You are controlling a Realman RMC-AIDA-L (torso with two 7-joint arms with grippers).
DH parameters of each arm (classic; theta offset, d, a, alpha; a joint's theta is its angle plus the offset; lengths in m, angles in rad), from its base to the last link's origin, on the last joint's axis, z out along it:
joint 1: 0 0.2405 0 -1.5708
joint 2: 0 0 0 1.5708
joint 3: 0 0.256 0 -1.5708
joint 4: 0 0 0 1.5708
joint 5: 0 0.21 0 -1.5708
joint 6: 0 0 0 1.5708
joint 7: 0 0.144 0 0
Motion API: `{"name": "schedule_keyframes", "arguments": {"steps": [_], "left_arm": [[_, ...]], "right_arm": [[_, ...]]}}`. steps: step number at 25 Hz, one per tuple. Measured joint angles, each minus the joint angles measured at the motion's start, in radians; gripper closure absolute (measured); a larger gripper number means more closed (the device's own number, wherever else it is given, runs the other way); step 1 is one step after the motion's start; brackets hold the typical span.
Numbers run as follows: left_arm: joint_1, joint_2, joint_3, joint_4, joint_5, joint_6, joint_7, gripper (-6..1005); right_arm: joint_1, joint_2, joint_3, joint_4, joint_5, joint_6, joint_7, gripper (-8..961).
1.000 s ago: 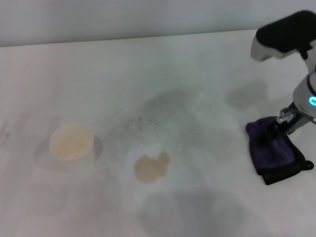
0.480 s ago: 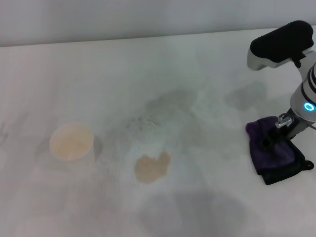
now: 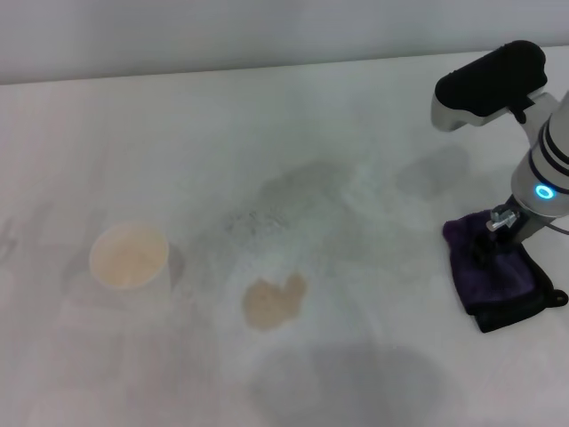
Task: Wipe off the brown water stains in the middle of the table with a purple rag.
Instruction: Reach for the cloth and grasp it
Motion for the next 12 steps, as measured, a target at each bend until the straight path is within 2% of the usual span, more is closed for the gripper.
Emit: {"name": "schedule_keyframes", "arguments": {"steps": [6,12], "left_arm": [[0.001,-0.001,-0.002,0.002,0.0,0.0,0.0,114],[0.0,-0.002,-0.001,0.004,0.0,0.0,0.0,114]], "right_arm": [[0.007,0.001,-0.001,0.013,0.003,-0.002,-0.013,580],[0.027,0.002,-0.007,0.044,0.002,-0.003,-0.013,798]]}}
